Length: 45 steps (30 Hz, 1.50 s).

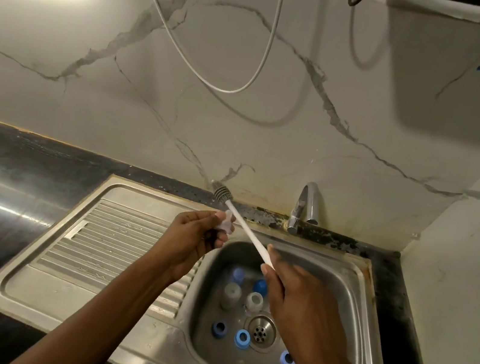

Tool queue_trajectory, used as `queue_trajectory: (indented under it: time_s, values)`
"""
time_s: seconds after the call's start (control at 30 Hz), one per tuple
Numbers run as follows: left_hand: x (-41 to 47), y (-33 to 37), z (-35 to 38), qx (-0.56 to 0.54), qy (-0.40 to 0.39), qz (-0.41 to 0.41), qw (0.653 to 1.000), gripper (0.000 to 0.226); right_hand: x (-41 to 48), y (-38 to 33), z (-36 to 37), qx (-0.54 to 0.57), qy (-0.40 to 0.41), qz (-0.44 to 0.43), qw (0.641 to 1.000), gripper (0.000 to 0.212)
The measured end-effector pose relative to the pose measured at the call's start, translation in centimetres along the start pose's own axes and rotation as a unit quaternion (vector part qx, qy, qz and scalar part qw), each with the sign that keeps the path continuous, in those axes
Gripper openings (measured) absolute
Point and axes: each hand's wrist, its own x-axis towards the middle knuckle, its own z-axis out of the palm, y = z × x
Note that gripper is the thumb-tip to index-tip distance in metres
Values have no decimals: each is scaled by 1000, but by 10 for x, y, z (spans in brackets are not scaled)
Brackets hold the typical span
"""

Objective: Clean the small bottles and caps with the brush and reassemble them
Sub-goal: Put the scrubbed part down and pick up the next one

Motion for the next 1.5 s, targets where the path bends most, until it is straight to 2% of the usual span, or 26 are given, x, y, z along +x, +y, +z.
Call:
queue_trajectory:
  time_s: [0.17,0.27,0.37,0.5,0.6,0.7,0.9,1.03,1.17,1.37,1.5]
  values:
    - [6,6,-5,-48,32,0,998,26,-3,7,-3,29,44,-4,999,50]
    - [10,14,-11,-94,50,-11,994,28,-18,14,-4,25,35,-8,999,51]
    - [6,16,-9,-128,30,-25,991,28,-25,11,-1,14,13,3,1000,53]
    - [3,11,-6,-110,7,-16,994,17,-23,9,5,8,25,8,1000,58]
    - [0,11,-3,-87,1,-35,996,12,-16,10,4,23,24,11,999,54]
    - [-3,11,1,-84,-2,-52,995,16,-7,11,2,25,24,11,999,53]
    - [4,20,-7,-120,42,-29,991,22,-19,17,-4,26,21,1,999,52]
    - [2,17,-5,-95,34,-28,995,12,-26,13,-1,7,6,6,1000,55]
    - [1,12,1,-76,13,-40,996,17,-13,10,5,7,23,6,1000,54]
    - [0,14,-5,-133,14,-58,989,26,-13,12,-5,24,32,3,999,53]
    - [0,17,-11,-162,7,-77,984,23,-29,13,-3,-19,12,-12,1000,56]
